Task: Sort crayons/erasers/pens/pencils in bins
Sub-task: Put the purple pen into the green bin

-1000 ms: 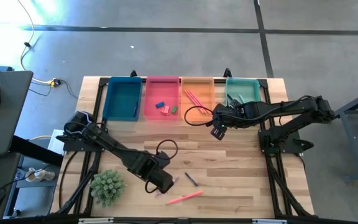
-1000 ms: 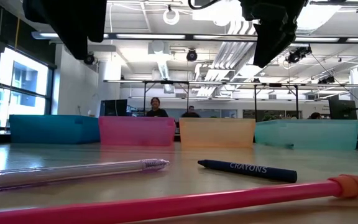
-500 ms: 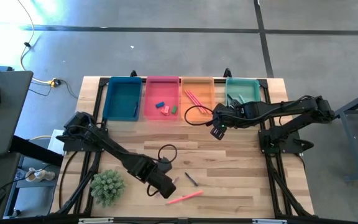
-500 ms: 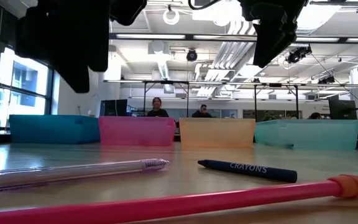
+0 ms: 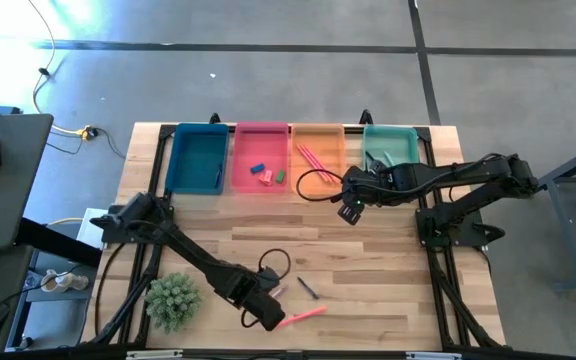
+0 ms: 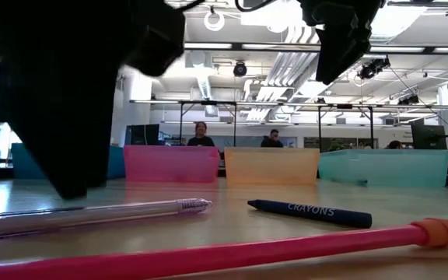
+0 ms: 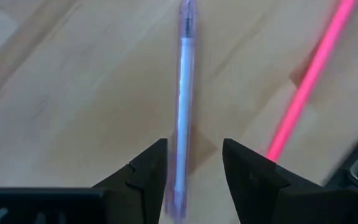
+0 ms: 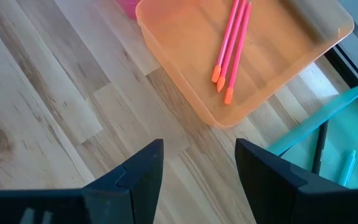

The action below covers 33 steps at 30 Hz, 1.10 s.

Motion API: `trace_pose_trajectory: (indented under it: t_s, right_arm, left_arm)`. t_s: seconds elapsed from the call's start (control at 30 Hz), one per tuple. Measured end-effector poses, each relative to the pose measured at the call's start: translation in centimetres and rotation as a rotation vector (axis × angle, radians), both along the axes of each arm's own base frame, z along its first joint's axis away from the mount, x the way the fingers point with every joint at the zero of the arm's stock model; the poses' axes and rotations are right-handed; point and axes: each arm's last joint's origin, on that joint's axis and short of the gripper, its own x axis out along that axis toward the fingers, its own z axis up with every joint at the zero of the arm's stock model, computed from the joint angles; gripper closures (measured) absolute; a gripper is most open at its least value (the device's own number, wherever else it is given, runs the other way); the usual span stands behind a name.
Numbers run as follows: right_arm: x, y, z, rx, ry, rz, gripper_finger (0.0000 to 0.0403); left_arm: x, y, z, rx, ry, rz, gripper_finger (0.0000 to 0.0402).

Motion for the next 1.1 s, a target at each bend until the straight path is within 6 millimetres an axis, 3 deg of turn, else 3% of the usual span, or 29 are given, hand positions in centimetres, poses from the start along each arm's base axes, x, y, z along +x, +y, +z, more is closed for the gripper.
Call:
trace_pose_trajectory:
  t_s: [0.27,0.5,0.67,0.83,1.1]
  right_arm:
    - [0.0,0.0,0.0,0.0,-0.002,0.0,0.021]
    - [0.0,0.0,0.0,0.001,-0.001,0.001,0.021]
    - [-0.8,0.0,0.8,-0.001,-0.001,0.016,0.021]
    - [-2.3,-0.1,2.9,0.003,-0.068,0.016,0.021]
    - [-3.8,0.2,4.2,0.097,-0.119,0.094,0.021]
  left_arm:
    - [0.5,0.0,-2.1,0.009,0.043,0.01,0.0277]
    - [0.2,0.2,-3.5,0.119,0.1,-0.023,0.0307]
    - [0.2,0.3,-3.6,0.178,0.093,-0.059,0.0351]
    - [0.2,0.4,-3.5,0.193,0.087,-0.097,0.0385]
    - [0.4,0.5,-3.0,0.185,0.047,-0.131,0.0376]
